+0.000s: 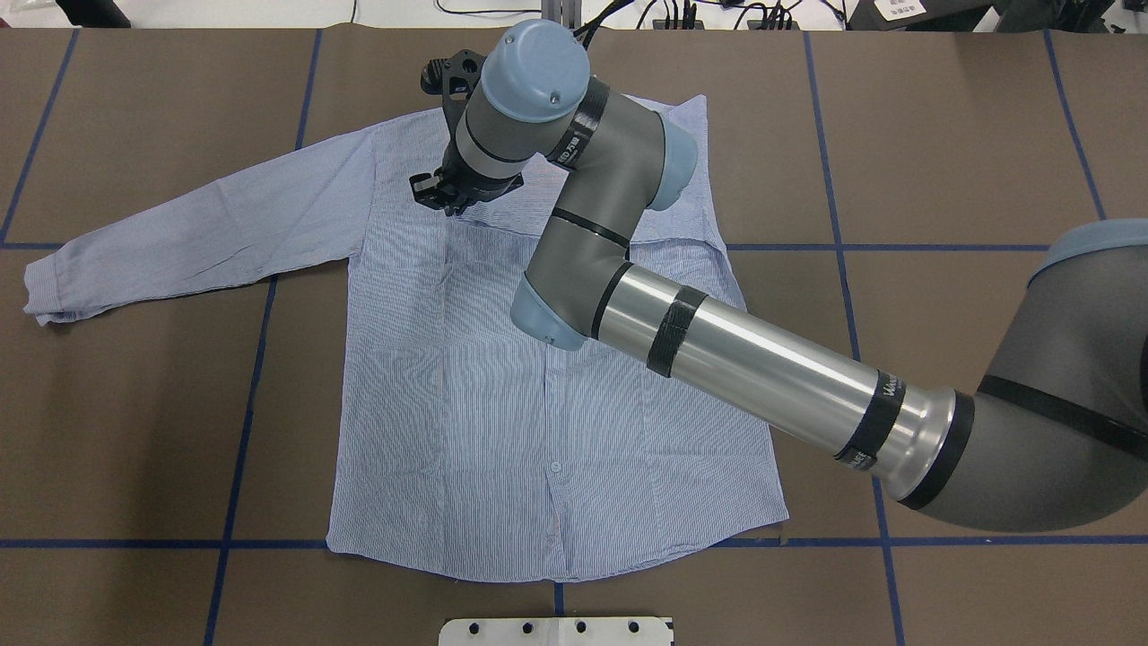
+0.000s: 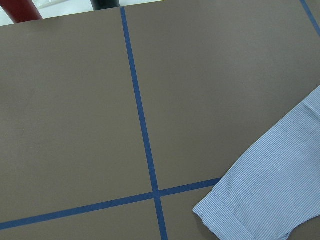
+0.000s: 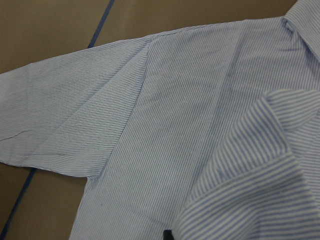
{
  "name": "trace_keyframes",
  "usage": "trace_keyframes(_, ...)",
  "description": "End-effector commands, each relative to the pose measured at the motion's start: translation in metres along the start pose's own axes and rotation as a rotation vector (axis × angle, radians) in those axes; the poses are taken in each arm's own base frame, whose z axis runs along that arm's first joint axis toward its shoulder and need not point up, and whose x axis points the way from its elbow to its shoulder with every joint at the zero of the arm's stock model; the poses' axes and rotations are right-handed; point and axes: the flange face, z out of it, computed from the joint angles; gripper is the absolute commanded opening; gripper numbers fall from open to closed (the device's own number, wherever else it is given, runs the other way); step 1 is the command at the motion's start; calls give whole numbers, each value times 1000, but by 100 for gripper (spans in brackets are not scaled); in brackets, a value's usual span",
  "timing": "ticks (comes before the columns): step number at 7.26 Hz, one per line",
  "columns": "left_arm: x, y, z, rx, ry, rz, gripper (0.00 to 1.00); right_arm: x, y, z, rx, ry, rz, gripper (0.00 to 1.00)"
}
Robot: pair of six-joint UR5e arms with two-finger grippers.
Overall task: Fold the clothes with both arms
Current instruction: 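Lay the sleeve down near the shirt's center and release the right gripper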
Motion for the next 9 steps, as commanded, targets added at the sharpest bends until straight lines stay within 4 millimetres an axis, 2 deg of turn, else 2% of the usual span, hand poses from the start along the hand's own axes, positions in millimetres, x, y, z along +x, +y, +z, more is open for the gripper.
trace_keyframes(1, 3, 1, 0, -7, 27, -1, 100, -19, 18, 20, 63, 57, -19, 99)
trace_keyframes(4, 2, 1, 0, -8, 27, -2, 100, -14, 19, 22, 61, 69, -18, 99)
trace_keyframes(6, 1, 1, 2, -11, 25, -5, 100, 3, 11, 20, 68, 88, -11, 99)
trace_keyframes(7, 2, 1, 2, -9, 26, -3, 100, 30, -11, 7, 96, 110, 12, 99)
trace_keyframes(9, 5, -4, 0, -2, 27, 3, 100, 117, -44, -19, 122, 173, 32, 99)
